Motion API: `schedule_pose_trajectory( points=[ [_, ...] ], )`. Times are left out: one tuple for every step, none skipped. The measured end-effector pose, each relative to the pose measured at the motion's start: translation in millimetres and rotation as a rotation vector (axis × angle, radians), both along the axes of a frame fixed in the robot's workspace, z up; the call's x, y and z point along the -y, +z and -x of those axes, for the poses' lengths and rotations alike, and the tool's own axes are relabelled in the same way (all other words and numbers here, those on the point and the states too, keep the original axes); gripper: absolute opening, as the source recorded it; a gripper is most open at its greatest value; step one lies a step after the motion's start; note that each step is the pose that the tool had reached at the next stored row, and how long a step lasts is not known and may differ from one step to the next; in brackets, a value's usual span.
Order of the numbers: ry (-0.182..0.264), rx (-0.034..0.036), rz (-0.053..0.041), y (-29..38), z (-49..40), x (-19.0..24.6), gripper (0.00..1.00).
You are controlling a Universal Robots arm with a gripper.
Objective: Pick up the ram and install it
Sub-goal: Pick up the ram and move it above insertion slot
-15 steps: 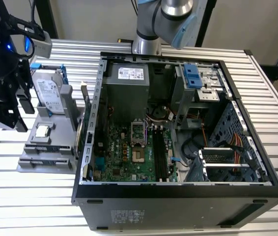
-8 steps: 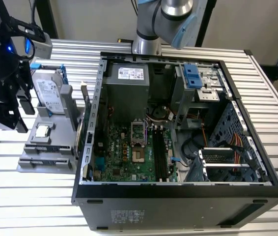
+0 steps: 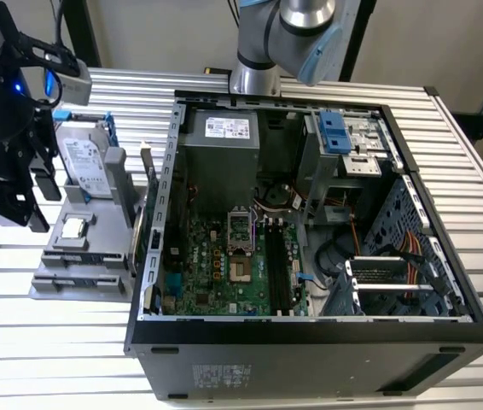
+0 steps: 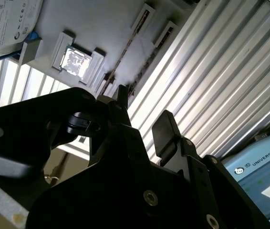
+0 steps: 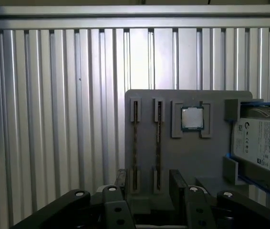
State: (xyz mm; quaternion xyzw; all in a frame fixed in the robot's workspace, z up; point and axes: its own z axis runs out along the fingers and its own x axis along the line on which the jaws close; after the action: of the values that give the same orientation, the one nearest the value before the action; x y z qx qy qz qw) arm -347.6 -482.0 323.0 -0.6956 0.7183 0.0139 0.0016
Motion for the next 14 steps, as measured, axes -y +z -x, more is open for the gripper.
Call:
schedule_pose_trajectory(
  points=[
    [0.0,0.0,0.0,-0.7,0.0,0.0,1.0],
    [0.0,0.0,0.0001,-1.3,0.0,0.0,1.0],
    [0.0,-0.0001,0.0001,-2.0,0.0,0.0,1.0],
    [0.0,0.0,0.0,-2.7,0.0,0.0,1.0],
    [0.0,-0.0002,0.0001,-3.3,0.0,0.0,1.0],
    [-0.001,-0.0001,0.0,-4.0,0.0,0.0,1.0],
    [-0.001,-0.0001,0.0001,-4.6,0.0,0.0,1.0],
    [-0.001,0.0,0.0,-5.2,0.0,0.0,1.0],
    [-0.002,-0.0001,0.0001,-5.8,-0.1,0.0,1.0],
    [-0.002,-0.0001,0.0,-6.4,0.0,0.0,1.0],
    [-0.003,-0.0002,0.0001,-6.9,0.0,0.0,1.0],
    [-0.003,-0.0003,0.0001,-7.4,0.0,0.0,1.0],
    [-0.003,-0.0002,0.0001,-7.9,0.0,0.0,1.0],
    [-0.003,-0.0003,0.0001,-8.3,0.0,0.0,1.0]
  ],
)
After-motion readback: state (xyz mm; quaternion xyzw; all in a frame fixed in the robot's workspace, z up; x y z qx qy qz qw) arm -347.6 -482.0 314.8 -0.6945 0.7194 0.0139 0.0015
